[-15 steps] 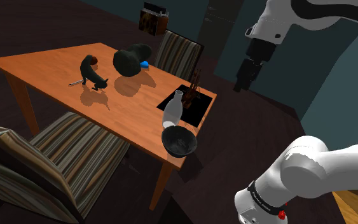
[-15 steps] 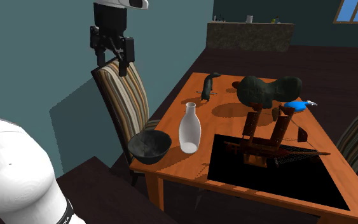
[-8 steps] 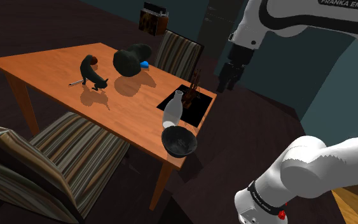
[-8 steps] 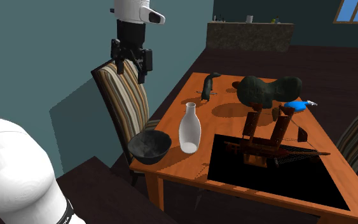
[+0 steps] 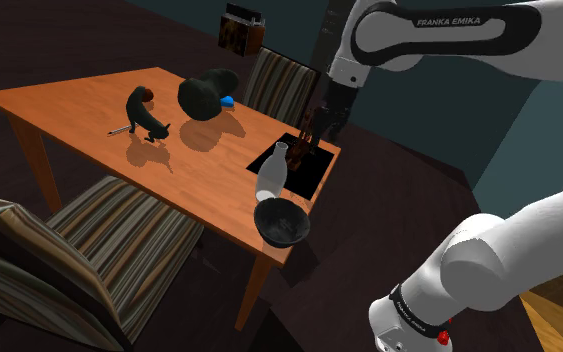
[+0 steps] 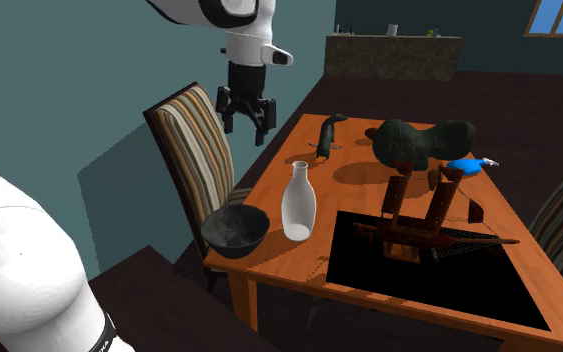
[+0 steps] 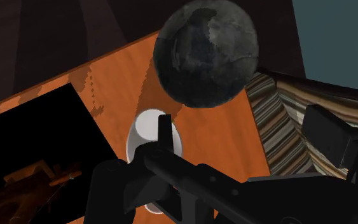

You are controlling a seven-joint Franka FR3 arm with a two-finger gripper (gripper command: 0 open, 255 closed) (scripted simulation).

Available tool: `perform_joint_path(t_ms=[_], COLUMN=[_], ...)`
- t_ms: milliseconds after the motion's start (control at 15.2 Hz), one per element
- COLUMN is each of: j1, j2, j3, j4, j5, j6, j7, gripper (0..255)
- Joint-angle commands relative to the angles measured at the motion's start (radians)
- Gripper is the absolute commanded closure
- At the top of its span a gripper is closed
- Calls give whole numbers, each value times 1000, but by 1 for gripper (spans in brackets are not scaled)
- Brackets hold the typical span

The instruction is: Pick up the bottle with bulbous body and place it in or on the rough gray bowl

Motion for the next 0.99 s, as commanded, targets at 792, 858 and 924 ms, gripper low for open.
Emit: perform_joint_path(t_ms=[792, 858, 924], j1=[-17, -18, -20], j2=[520, 559, 597], j3=[-16, -17, -19], j4=[341, 376, 412], j5=[-52, -55, -58], j6=[197, 202, 206], j7=[-20, -20, -21], gripper=[0, 0, 0])
